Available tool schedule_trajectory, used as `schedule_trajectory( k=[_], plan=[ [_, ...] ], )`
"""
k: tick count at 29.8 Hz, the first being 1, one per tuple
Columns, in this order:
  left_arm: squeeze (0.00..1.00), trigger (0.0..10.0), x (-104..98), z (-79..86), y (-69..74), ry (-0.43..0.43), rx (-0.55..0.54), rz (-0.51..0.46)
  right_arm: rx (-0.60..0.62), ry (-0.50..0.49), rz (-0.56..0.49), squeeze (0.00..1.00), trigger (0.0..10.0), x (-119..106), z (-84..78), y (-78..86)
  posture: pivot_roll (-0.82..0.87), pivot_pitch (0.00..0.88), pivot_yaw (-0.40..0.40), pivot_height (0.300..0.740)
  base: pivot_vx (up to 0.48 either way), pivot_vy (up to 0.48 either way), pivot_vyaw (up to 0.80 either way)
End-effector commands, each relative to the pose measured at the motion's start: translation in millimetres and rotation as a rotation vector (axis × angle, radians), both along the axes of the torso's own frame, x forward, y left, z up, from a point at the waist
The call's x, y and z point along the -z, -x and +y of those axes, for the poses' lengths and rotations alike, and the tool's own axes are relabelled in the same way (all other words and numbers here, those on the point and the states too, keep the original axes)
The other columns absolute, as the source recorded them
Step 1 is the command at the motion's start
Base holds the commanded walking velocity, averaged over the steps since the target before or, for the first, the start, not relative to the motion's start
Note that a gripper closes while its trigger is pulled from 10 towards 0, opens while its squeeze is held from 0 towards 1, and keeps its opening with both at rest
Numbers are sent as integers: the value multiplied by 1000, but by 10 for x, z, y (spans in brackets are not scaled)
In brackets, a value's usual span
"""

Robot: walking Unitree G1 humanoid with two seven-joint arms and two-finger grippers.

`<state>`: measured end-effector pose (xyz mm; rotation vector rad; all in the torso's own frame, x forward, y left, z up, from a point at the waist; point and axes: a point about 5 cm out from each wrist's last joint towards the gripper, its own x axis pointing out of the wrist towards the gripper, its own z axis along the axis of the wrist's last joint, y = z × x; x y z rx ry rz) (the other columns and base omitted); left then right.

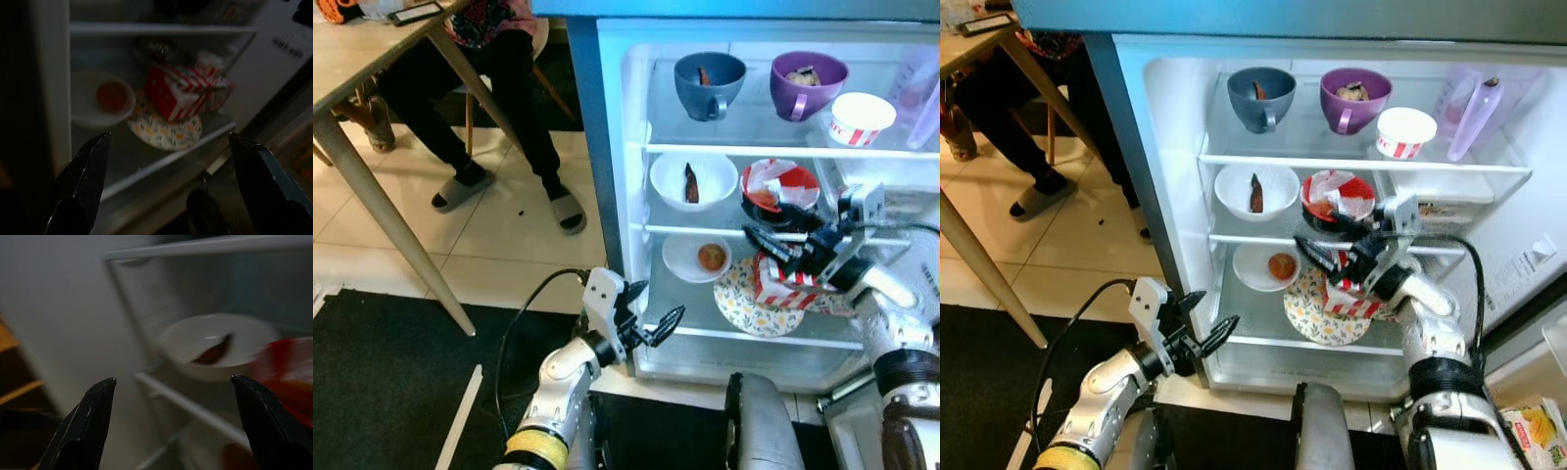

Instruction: Restocking fridge

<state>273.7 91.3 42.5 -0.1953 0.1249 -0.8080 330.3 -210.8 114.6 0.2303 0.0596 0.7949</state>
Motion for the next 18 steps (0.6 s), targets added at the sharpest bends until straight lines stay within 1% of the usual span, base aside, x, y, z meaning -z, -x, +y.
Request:
schedule_trajectory(
  k=[1, 2, 3, 5, 7, 9, 10, 13, 16, 18],
  plan=[
    [0, 10000, 138, 107, 47, -35, -17, 53, -35, -19, 63, 0, 10000, 156, 70, 61, -20, 18, 16, 565, 0, 0, 0],
    [0, 10000, 281, 136, 116, -53, 5, 125, -49, -22, 110, 0, 10000, 263, 133, 90, -14, 0, 10, 575, 0, 0, 0],
    [0, 10000, 281, 136, 116, -53, 5, 125, -49, -22, 110, 0, 10000, 263, 133, 90, -14, 0, 10, 575, 0, 0, 0],
    [0, 10000, 483, 155, 294, -86, 69, 218, -56, -32, 133, 0, 10000, 294, 165, 94, -20, 0, 12, 585, 0, 0, 0],
    [0, 10000, 483, 155, 294, -86, 69, 218, -56, -32, 133, 0, 10000, 294, 165, 94, -20, 0, 12, 585, 0, 0, 0],
    [0, 10000, 614, 184, 444, -80, 106, 292, -66, -47, 142, 0, 10000, 298, 178, 95, -22, 0, 11, 594, 0, 0, 0],
    [0, 10000, 646, 200, 482, -77, 111, 311, -65, -46, 151, 0, 10000, 317, 171, 104, -20, 0, 10, 599, 0, 0, 0],
    [0, 10000, 662, 210, 502, -76, 113, 320, -63, -45, 158, 0, 10000, 331, 165, 112, -20, 0, 10, 604, 0, 0, 0],
    [0, 10000, 700, 242, 532, -59, 108, 347, -59, -27, 200, 0, 10000, 428, 135, 168, -22, 0, 10, 619, 0, 0, 0],
    [0, 10000, 742, 282, 559, -69, 100, 370, -42, -4, 239, 0, 10000, 520, 114, 212, -22, 0, 11, 628, 0, 0, 0]
  ],
)
